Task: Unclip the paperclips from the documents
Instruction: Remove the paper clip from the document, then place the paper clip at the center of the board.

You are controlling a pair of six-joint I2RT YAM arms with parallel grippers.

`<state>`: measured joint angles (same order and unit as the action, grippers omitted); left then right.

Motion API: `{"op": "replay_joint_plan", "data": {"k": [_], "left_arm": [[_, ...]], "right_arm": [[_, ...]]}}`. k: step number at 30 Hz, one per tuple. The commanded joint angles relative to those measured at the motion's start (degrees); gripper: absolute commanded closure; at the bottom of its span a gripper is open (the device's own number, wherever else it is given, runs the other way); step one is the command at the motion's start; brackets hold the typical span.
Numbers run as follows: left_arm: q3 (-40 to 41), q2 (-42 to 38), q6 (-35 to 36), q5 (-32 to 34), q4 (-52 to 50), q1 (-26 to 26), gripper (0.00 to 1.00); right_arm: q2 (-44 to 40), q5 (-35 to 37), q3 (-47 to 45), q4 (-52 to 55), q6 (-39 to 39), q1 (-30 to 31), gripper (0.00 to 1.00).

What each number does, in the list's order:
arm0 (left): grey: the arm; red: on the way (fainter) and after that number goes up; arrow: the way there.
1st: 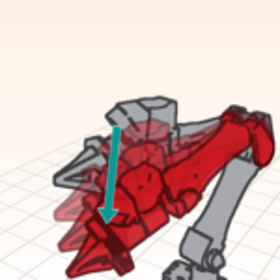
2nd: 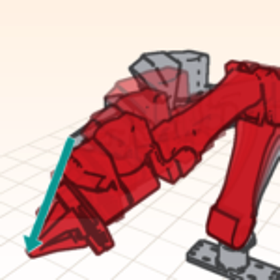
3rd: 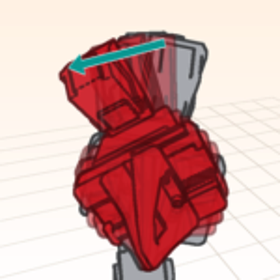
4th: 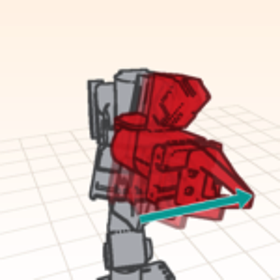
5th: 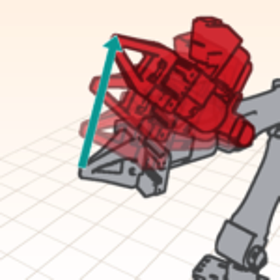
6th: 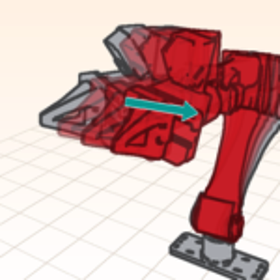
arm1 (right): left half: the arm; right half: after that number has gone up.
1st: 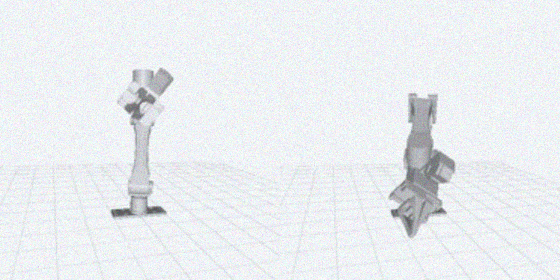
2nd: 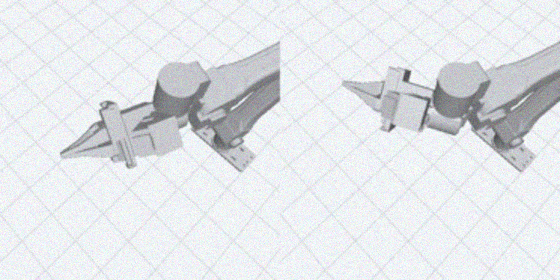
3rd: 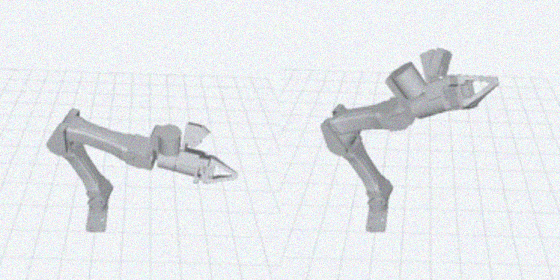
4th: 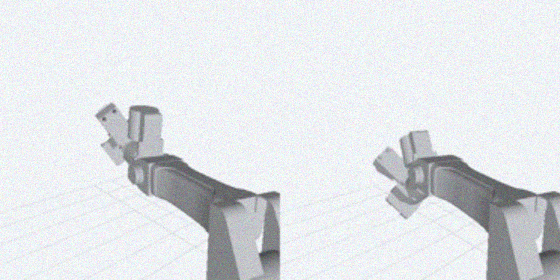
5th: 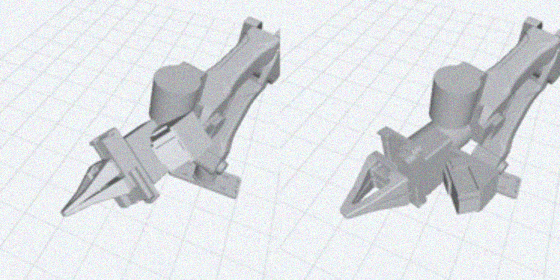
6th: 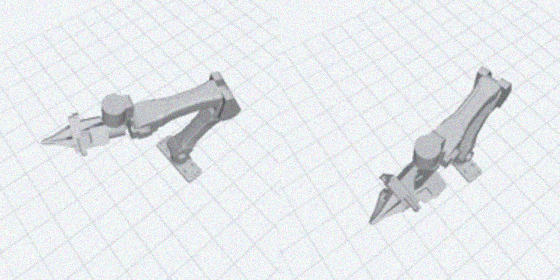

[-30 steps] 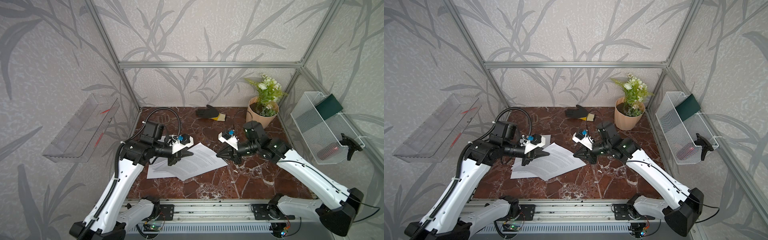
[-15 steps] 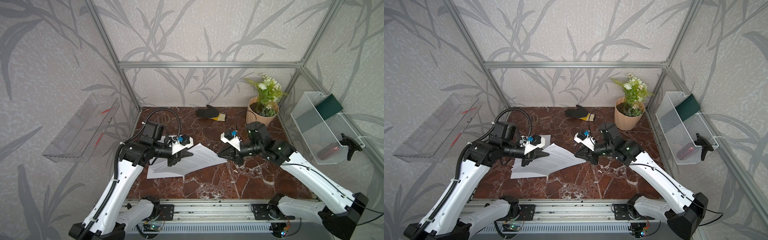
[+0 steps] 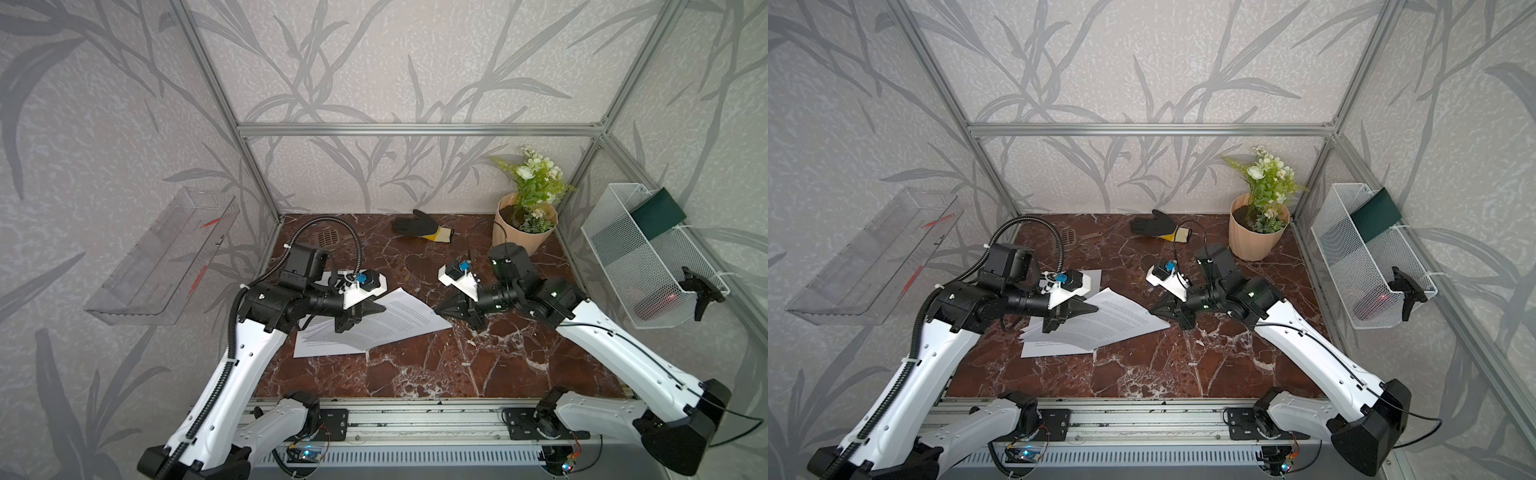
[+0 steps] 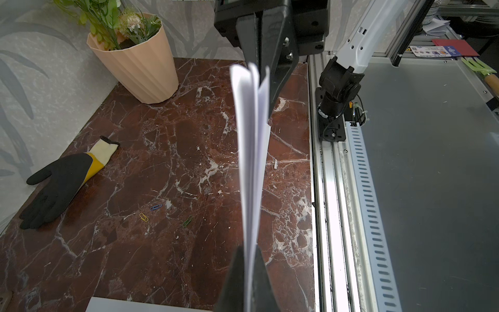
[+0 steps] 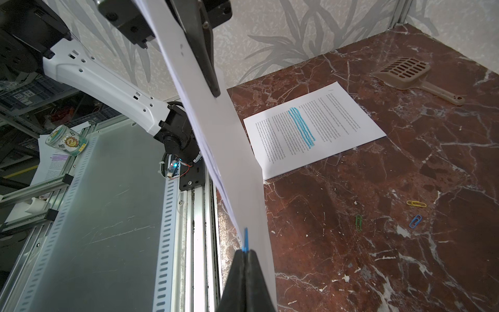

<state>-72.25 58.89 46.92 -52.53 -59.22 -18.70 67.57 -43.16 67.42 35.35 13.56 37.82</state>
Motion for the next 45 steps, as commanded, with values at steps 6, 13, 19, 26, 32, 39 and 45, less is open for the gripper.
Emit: {"op": "replay_joint_plan", "data": {"k": [6,13,19,26,32,39,45], "left_arm": [[0.16,-0.89,1.18,0.16,-1.20,-0.11,1.00],[0.28,-1.58,0.94,2.12,-1.32,-0.11,1.00],[2.31,-3.63,-1.41,5.07,1.87,-0.11,1.00],[1.34,-4.27,-4.01,10.07,4.01,-0.11,1.00],[3.78,-7.78,-13.92,27.70,12.75,-0.02,1.00],[2.79,-7.22,-20.02,43.59,18.38,0.07,1.00],[-0.27,-3.66,-23.68,49.87,20.74,0.24,1.00]], "right_arm": [[0.28,2.28,2.17,2.04,-0.20,0.15,1.00],[1.07,3.61,4.29,3.48,-0.03,-2.07,1.00],[0.41,3.25,4.44,3.72,-0.20,-4.89,1.00],[2.34,5.56,1.02,2.05,-3.31,-5.22,1.00],[7.14,11.80,-2.12,-2.75,-6.64,-5.21,1.00],[15.49,12.44,-3.63,-9.92,-9.86,-3.56,1.00],[24.70,12.79,-5.16,-19.97,-17.96,0.50,1.00]]}}
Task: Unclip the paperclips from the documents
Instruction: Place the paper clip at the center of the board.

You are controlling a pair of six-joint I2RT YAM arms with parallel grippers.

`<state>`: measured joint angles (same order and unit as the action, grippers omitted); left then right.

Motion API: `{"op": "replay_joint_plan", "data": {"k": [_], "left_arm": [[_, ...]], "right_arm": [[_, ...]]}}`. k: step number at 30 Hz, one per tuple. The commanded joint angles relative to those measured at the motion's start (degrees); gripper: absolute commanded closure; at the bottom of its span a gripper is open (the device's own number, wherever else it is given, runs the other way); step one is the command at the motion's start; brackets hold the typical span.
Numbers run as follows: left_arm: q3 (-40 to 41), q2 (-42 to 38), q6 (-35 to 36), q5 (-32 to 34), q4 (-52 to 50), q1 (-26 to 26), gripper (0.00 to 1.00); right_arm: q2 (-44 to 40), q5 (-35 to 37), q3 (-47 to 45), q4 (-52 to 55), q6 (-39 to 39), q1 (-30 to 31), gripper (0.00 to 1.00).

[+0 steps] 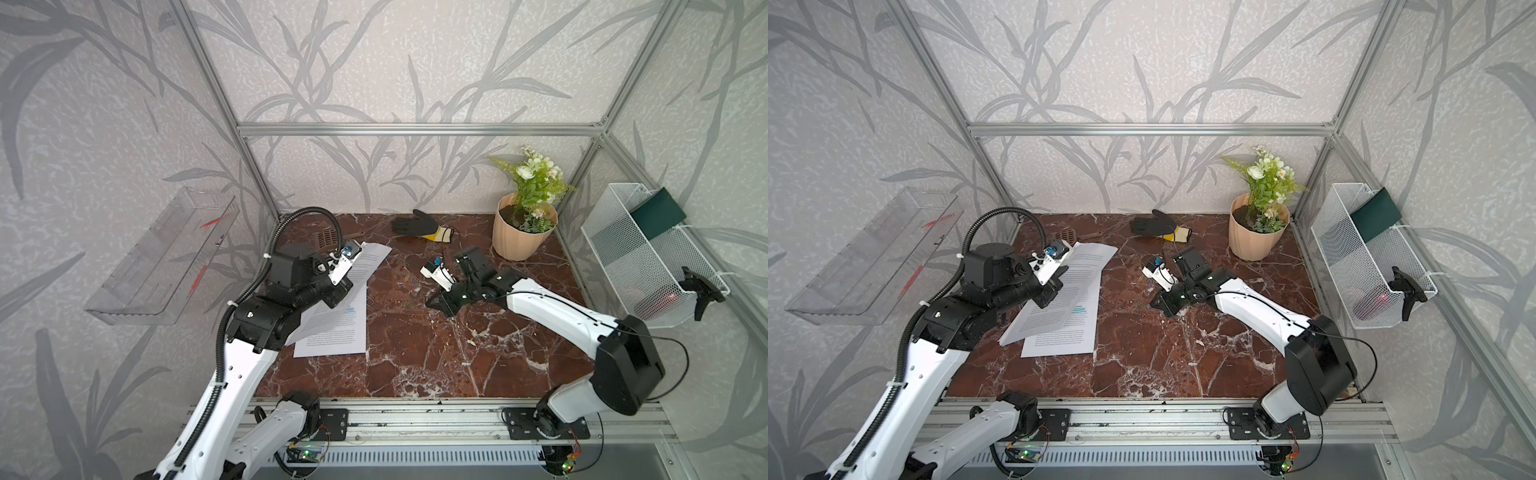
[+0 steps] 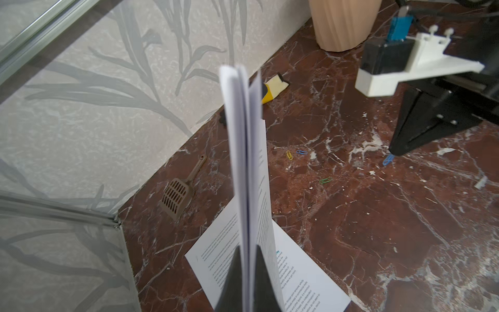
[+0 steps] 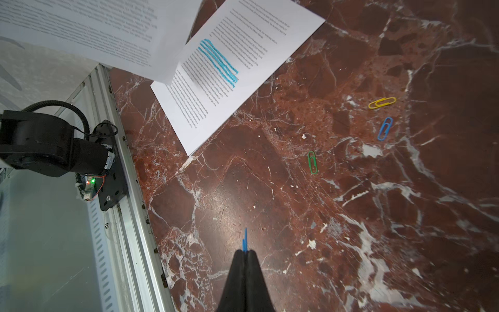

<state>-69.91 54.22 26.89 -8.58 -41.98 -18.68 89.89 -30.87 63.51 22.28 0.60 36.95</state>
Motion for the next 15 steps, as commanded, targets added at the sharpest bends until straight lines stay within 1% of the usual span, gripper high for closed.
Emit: {"op": "replay_joint_plan", "data": {"k": [1,9,15], "left_arm": [[-3.40,1.70,-4.31,6.69,3.52,0.22,1.00],[-5.30,3.44,-4.97,6.43,2.79,0.31,1.00],[-5.76,3.23,-3.29,5.69,2.02,0.31,1.00]], "right_arm": [[4.02,0.99,-1.51,-8.66,-6.15,2.00,1.00],[18.43,3.34,3.62,-13.26,-9.90,4.09,1.00],[24.07,6.00,6.41,-13.46,-10.34,4.97,1.00]]}}
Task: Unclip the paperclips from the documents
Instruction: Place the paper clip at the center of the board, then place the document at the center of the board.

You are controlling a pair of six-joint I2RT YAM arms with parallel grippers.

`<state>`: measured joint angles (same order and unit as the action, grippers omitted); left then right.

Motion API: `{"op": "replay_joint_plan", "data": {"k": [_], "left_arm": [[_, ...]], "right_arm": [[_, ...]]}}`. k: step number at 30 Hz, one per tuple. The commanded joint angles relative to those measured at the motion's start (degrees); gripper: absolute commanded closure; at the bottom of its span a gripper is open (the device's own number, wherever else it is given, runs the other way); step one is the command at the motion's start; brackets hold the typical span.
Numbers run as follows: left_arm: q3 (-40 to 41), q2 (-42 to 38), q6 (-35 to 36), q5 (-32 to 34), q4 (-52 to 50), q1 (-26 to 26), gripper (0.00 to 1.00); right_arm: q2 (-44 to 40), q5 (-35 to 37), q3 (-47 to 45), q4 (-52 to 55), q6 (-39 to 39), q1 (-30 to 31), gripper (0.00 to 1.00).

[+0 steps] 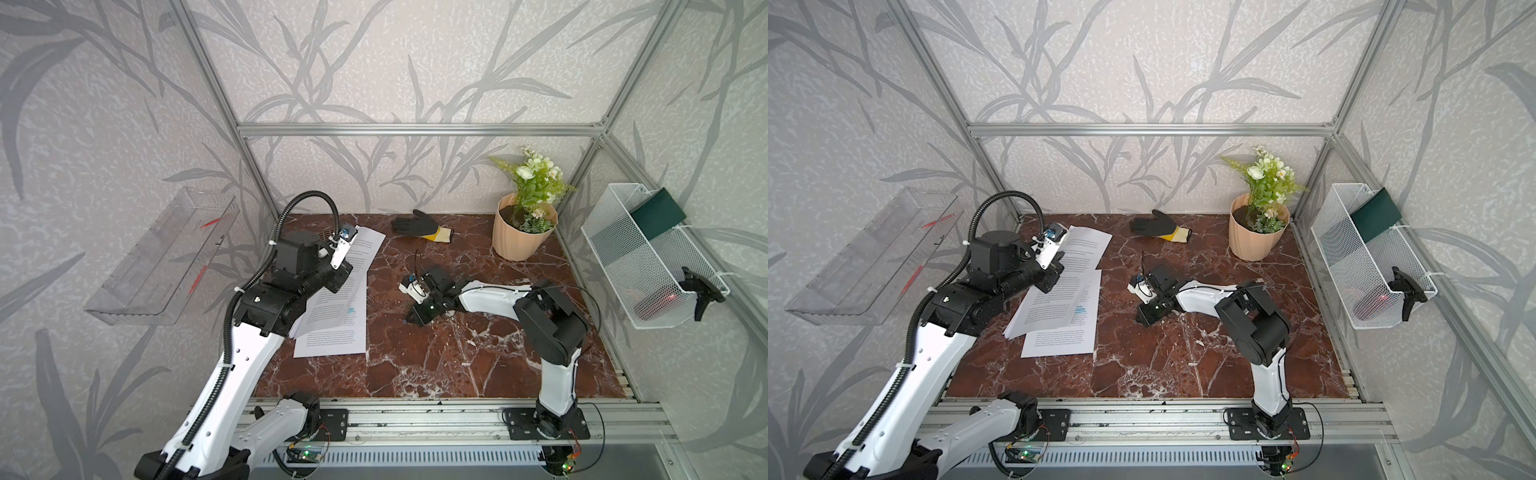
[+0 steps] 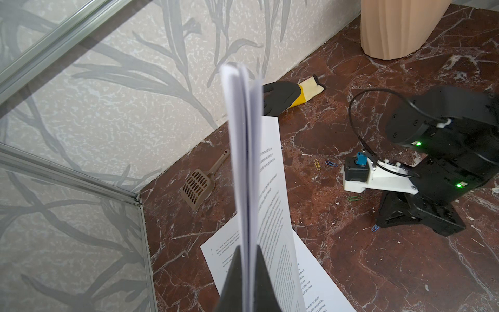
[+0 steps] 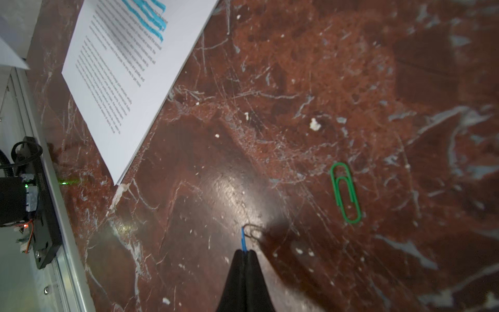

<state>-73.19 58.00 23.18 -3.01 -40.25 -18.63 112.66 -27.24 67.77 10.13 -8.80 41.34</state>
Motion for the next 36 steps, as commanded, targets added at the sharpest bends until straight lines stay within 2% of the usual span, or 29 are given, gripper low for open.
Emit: {"op": "replay_joint_plan", "data": {"k": [1,2,5,7,8,14,21,26,30,33,36], "left_arm": [[-2.53,-0.54,0.79,-0.43,0.17,0.27,1.00],[-2.73,-0.46,0.98,-0.96,-0.18,0.26,1.00],[-3.78,0.34,0.97,-2.27,-1.36,0.18,1.00],[-4.16,0.54,1.27,-3.91,-2.33,0.18,1.00],[-4.10,0.32,1.95,-5.02,-2.89,0.18,1.00],[-3.65,0.00,4.90,-8.40,-6.90,-0.26,1.00],[-4.99,2.93,0.76,-12.08,-5.85,-2.05,1.00],[-2.78,6.77,-3.74,-11.30,-0.36,-11.48,1.00],[0.53,10.28,-11.23,-10.32,8.84,-19.77,1.00],[-3.27,14.68,-16.33,-9.75,12.33,-24.69,1.00],[-7.69,19.99,-20.96,-13.00,16.41,-27.92,1.00]], "right_arm": [[1.69,2.45,2.58,-0.98,-1.02,0.60,0.94],[1.92,2.54,2.88,-0.61,-1.11,0.59,0.86],[0.90,2.74,2.67,0.01,-0.81,0.61,0.51],[-1.31,3.01,1.68,0.24,-0.58,0.50,0.39],[-2.58,3.16,1.01,0.32,-0.54,0.36,0.37],[-13.95,2.64,-3.60,1.18,-3.21,-2.65,0.34],[-27.91,4.07,-4.12,6.77,-4.92,-8.18,0.34],[-35.17,8.51,-2.78,7.98,-6.35,-11.80,0.34],[-39.24,11.42,0.55,8.50,-5.64,-13.27,0.34],[-41.90,13.32,3.57,10.92,-4.92,-14.91,0.34],[-44.97,15.29,4.48,12.11,-4.69,-16.78,0.33]]}}
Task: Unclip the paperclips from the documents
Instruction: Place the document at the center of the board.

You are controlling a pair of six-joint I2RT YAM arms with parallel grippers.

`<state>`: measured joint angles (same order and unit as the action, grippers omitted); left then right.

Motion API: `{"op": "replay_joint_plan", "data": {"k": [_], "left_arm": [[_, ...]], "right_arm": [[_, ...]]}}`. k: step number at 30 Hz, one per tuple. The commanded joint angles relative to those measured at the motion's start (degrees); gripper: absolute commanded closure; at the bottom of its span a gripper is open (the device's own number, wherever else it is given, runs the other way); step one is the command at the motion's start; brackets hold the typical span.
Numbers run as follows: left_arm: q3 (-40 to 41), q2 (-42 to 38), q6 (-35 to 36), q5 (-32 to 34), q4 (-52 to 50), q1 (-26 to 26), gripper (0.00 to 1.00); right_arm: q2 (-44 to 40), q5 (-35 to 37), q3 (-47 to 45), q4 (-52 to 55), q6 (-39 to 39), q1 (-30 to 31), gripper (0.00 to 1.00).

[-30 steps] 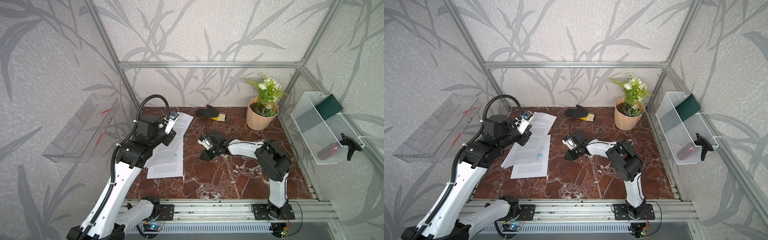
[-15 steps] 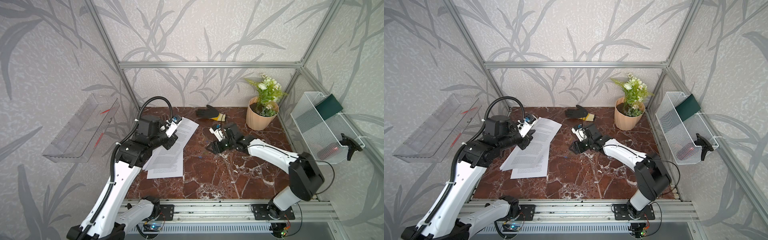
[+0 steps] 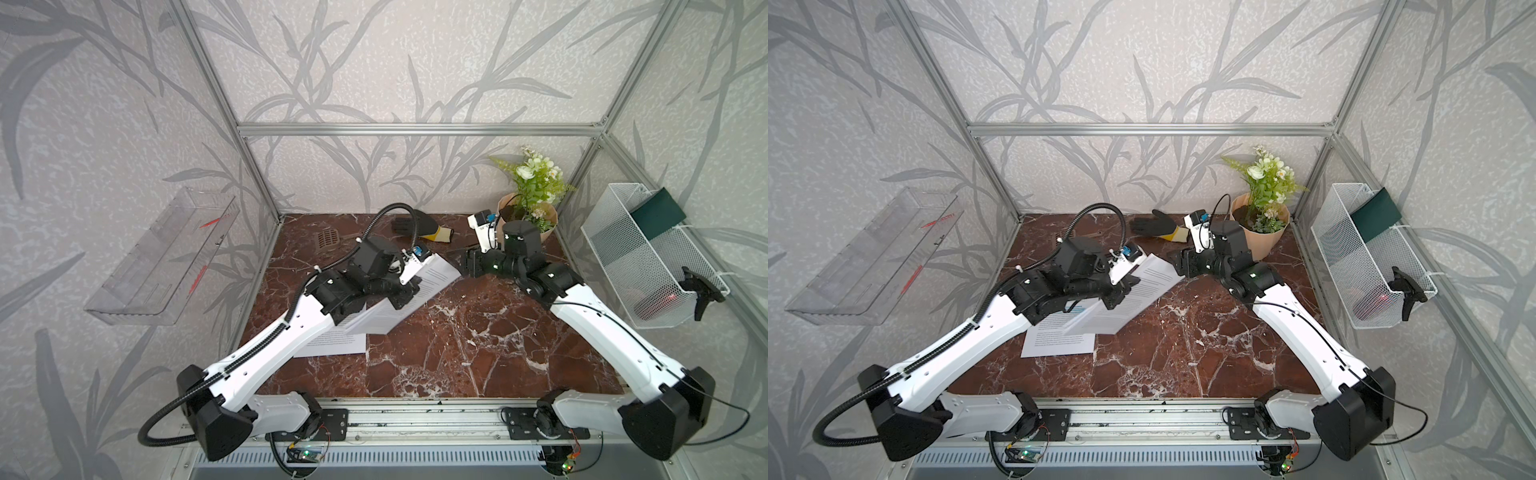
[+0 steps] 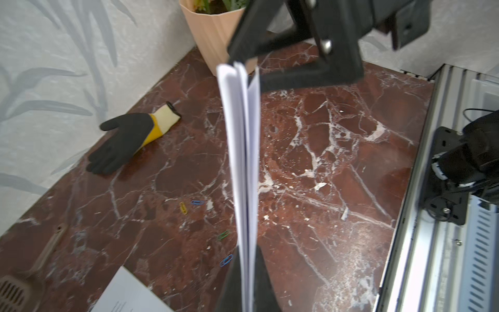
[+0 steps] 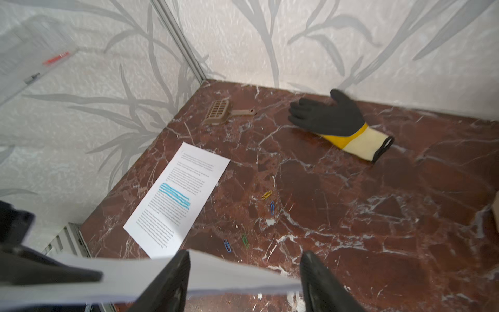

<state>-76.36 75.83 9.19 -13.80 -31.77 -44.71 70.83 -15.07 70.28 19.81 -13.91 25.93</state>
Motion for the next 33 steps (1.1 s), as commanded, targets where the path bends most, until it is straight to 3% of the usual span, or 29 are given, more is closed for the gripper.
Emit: {"op": "replay_joint_plan", "data": {"k": [1,5,7,11,13,17,27,31,33], "left_arm": [[-5.55,4.48,-8.68,-3.20,9.70,-2.47,1.00],[-3.93,11.42,-14.44,-5.43,23.16,-2.67,1.00],[-3.95,16.84,-15.32,-5.59,29.32,-2.21,1.00],[-2.76,28.00,-25.46,-5.25,44.76,-0.30,1.00],[-3.84,34.00,-26.50,-6.23,50.18,-0.36,1.00],[-9.37,42.13,-26.46,-3.07,50.28,-1.26,1.00],[-12.79,49.99,-30.34,0.55,52.23,-1.61,1.00],[-13.01,50.20,-28.96,3.33,50.31,-1.61,0.76],[-13.35,50.37,-27.49,2.99,49.67,-1.52,0.72]], "right_arm": [[-4.18,3.37,1.88,2.43,0.51,-1.97,0.34],[-6.20,3.02,1.47,3.69,0.81,-3.73,0.33],[-6.38,2.66,1.54,4.89,0.90,-3.96,0.33],[-6.32,1.82,1.60,6.57,1.05,-4.05,0.33],[-6.06,1.29,2.04,7.87,1.74,-4.05,0.33],[-5.70,0.47,2.32,10.05,3.01,-4.14,0.33],[-6.23,1.60,1.71,13.17,4.60,-4.31,0.32],[-6.22,1.71,1.11,13.40,4.61,-4.40,0.32],[-6.39,1.53,0.59,12.91,4.63,-4.40,0.32]]}}
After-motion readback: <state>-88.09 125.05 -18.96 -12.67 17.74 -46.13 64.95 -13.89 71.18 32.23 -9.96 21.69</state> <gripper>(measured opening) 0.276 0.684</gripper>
